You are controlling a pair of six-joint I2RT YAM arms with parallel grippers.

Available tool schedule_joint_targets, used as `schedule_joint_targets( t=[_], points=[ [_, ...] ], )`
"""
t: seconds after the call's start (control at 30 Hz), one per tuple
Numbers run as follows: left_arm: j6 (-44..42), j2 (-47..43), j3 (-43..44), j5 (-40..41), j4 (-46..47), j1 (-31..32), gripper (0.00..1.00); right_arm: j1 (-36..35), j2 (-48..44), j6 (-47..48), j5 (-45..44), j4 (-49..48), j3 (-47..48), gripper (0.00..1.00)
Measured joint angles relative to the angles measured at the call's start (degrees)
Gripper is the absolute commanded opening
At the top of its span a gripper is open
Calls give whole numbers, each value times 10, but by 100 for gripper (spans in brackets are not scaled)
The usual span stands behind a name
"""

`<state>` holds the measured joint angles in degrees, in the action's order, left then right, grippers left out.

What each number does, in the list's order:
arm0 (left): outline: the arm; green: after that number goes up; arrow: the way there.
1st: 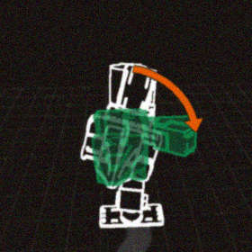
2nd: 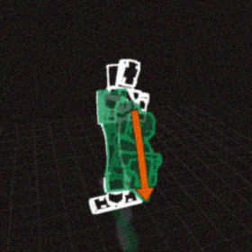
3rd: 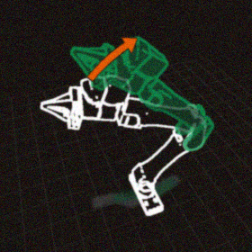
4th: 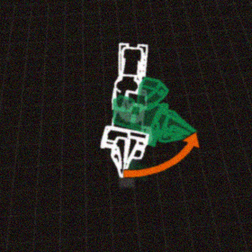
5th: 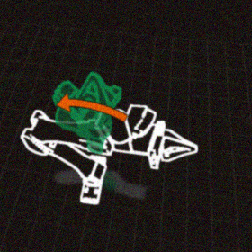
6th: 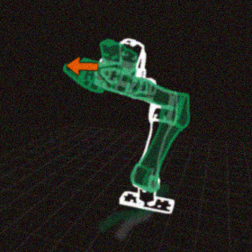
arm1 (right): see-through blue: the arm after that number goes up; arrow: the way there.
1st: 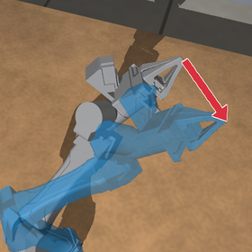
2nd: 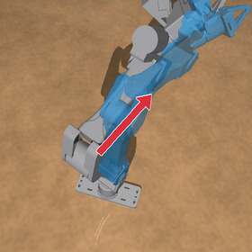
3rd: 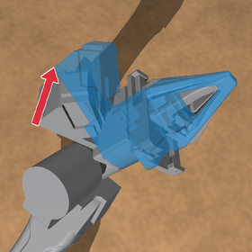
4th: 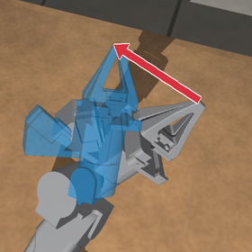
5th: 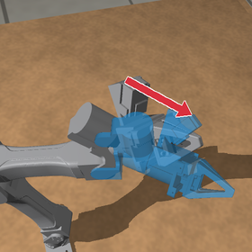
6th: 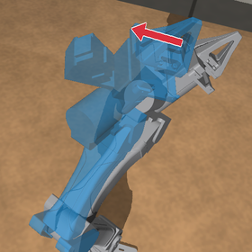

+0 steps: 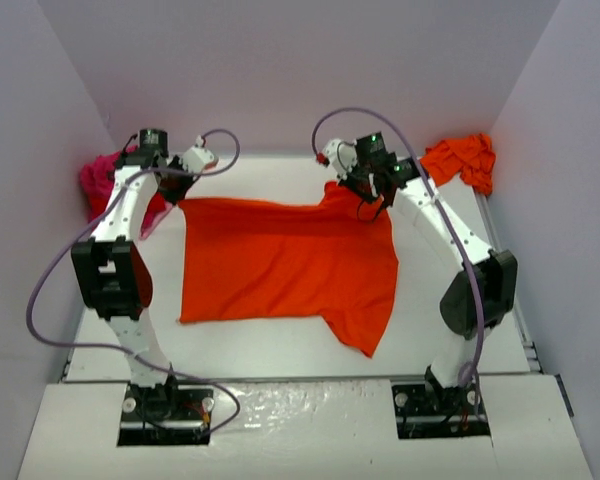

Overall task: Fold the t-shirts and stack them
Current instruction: Fold the tshirt

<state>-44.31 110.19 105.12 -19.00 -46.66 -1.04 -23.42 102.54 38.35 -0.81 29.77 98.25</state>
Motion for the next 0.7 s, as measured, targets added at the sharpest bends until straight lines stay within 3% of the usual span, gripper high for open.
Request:
schedule_joint_targets(
  t=[0.07,0.13,0.17,0.27,0.33,0.37,0.57,0.7],
  points=[
    [-9,-24,-43,-2,-2,0,0,-10,-18,-5,-1,7,-30,12],
    [-16,-35,-76,-3,-5,0,4,-17,-26,-12,2,18,-59,47],
    [-18,-37,-89,-3,-6,0,15,-19,-27,-15,6,26,-70,50],
    [-16,-31,-106,0,-11,-1,41,-21,-26,-18,19,60,-91,52],
    [-15,-28,-109,2,-14,-2,48,-22,-28,-20,28,80,-101,54],
    [-14,-28,-111,3,-14,-3,51,-22,-30,-19,33,88,-106,56],
    [-16,-82,-175,-12,-13,-28,55,-22,-86,-11,41,155,-149,47],
    [-13,-126,-192,-20,-10,-39,54,-17,-108,-8,38,160,-127,54]
  ],
)
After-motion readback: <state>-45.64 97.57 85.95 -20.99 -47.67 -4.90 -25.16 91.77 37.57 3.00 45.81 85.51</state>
